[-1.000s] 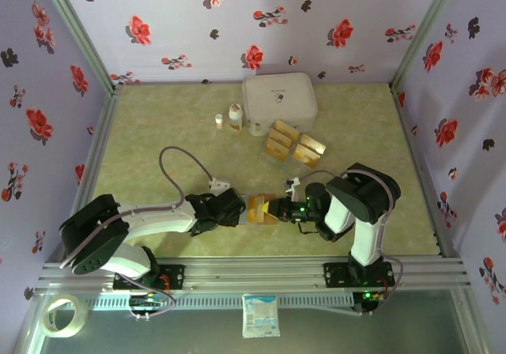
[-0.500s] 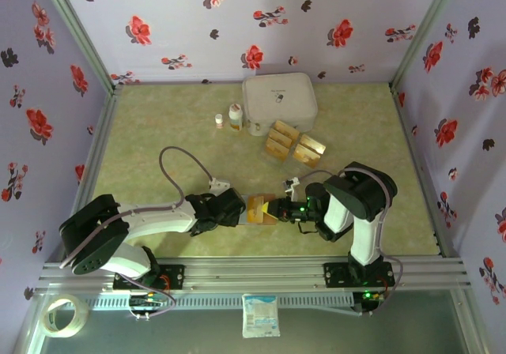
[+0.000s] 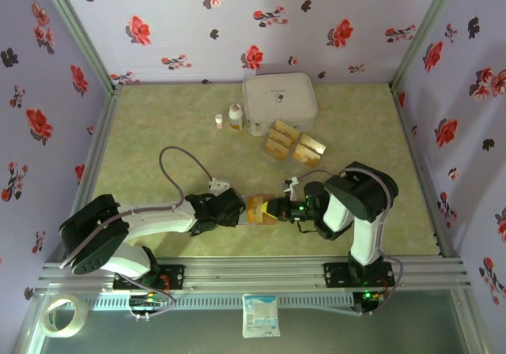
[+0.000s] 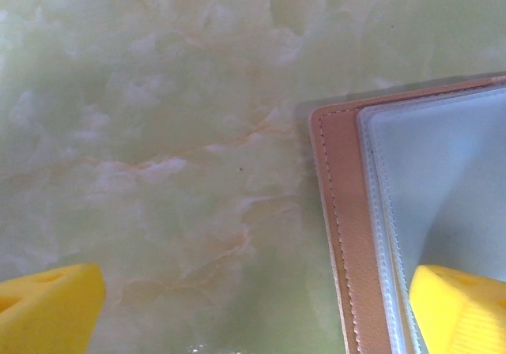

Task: Put the credit cards into the card holder
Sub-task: Insert the credit card into the card slot.

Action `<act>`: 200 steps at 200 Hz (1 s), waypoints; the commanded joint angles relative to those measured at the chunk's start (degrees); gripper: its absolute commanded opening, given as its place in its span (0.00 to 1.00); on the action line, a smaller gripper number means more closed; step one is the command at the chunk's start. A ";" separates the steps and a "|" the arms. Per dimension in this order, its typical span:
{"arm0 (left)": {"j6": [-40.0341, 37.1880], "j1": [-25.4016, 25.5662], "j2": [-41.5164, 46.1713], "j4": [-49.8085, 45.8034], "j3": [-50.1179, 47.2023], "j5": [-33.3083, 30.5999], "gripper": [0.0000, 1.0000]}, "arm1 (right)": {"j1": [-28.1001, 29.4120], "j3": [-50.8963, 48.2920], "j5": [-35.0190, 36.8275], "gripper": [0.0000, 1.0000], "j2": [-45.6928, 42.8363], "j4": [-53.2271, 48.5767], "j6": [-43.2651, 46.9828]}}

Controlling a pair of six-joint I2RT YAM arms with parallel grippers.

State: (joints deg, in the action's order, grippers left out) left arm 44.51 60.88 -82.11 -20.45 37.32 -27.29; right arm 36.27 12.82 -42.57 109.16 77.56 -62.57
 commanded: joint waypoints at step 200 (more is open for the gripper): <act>1.00 0.55 1.17 -0.90 -1.52 -1.78 1.00 | 0.65 -1.86 4.16 0.00 -0.30 -5.75 2.21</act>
State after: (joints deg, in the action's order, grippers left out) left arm 44.53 60.93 -82.08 -20.40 37.32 -27.46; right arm 36.82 12.82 -40.47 106.21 72.53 -59.64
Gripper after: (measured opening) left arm 0.997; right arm 0.040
